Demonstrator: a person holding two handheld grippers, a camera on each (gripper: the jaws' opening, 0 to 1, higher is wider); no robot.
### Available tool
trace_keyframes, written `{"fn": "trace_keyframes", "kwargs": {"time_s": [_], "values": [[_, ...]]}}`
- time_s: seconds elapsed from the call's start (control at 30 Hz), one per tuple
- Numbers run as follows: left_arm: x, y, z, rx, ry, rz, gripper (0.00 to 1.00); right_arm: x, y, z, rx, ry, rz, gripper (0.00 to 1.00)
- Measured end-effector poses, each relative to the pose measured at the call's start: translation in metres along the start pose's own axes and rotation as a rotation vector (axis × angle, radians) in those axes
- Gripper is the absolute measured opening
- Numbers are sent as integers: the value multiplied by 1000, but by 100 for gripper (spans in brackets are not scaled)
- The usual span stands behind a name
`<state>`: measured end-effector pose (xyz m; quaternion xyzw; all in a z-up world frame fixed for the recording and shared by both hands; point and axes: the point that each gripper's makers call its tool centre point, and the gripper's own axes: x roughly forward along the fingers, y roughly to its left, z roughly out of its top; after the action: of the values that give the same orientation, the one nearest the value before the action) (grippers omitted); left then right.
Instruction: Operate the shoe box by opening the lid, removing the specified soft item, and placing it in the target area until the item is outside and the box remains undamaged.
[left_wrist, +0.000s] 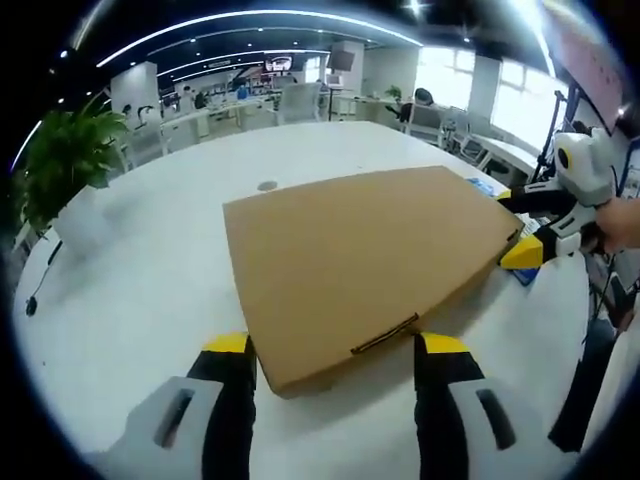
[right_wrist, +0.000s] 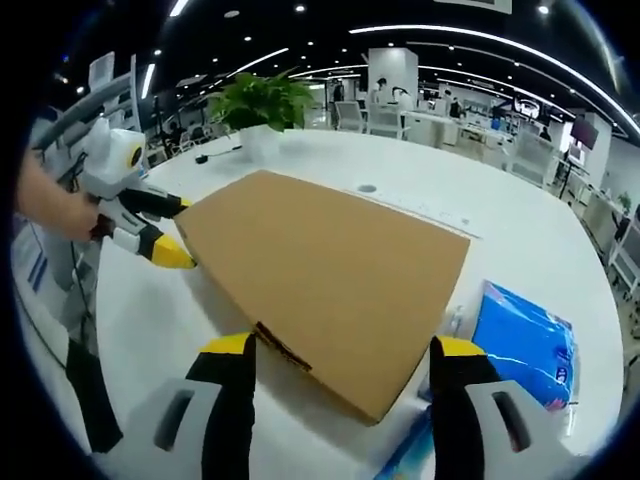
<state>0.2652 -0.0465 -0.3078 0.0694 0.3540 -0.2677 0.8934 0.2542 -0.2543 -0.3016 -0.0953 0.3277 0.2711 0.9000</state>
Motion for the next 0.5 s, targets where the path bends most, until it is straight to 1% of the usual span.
{"fn": "trace_keyframes", "kwargs": {"time_s": [0.5], "values": [[-4,-6,-5,8,-4,-10,63,-7,5,-6,6,7,-6,70]]}}
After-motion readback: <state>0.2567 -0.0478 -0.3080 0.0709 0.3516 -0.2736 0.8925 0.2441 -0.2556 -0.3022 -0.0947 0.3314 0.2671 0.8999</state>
